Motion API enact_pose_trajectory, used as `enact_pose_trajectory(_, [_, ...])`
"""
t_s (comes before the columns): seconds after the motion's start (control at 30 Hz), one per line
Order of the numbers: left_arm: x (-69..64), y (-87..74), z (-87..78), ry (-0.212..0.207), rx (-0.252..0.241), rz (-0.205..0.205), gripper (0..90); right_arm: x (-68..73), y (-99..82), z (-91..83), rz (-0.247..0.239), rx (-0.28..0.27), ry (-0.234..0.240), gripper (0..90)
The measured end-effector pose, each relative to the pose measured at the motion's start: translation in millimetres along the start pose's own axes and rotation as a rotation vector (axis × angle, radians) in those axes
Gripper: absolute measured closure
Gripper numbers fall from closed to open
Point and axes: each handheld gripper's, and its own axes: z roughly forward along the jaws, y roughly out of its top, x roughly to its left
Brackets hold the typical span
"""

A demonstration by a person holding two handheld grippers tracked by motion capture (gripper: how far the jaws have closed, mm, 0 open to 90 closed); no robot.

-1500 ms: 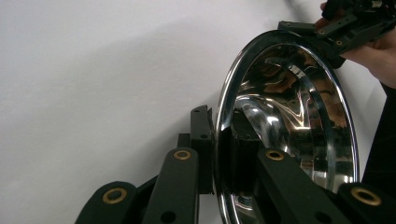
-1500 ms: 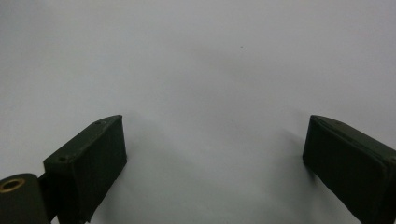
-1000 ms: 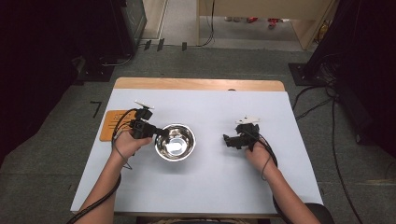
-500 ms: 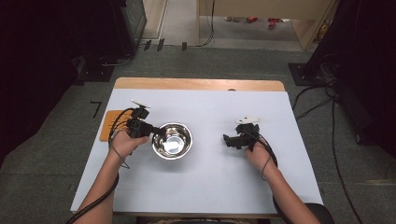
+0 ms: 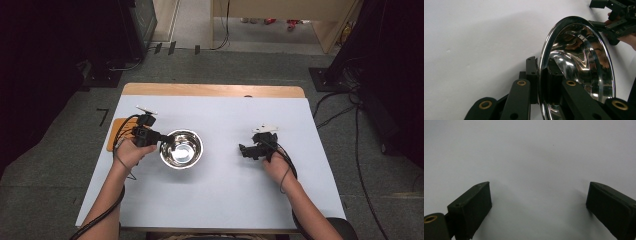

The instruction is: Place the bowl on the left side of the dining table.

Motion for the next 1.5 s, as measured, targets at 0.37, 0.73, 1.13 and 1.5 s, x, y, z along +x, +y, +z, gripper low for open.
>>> enact_pose_trajectory(0.37, [7.1, -1.1, -4.7, 0.007, -0.008, -0.021, 84.3, 0.1, 0.0, 0.0, -0.001, 0.000, -0.001, 5.8])
enact_pose_trajectory(0.73, [15.5, -2.5, -11.3, 0.022, -0.024, -0.042, 84.3, 0.1, 0.0, 0.0, 0.000, 0.000, 0.000, 5.8])
enact_pose_trajectory(1.13, [24.4, -4.0, -18.0, 0.044, -0.038, -0.067, 84.3, 0.1, 0.0, 0.0, 0.000, 0.000, 0.000, 5.8])
enact_pose_trajectory(1.5, [34.6, -6.2, -25.3, 0.066, -0.054, -0.093, 84.3, 0.2, 0.0, 0.0, 0.001, 0.000, 0.000, 5.8])
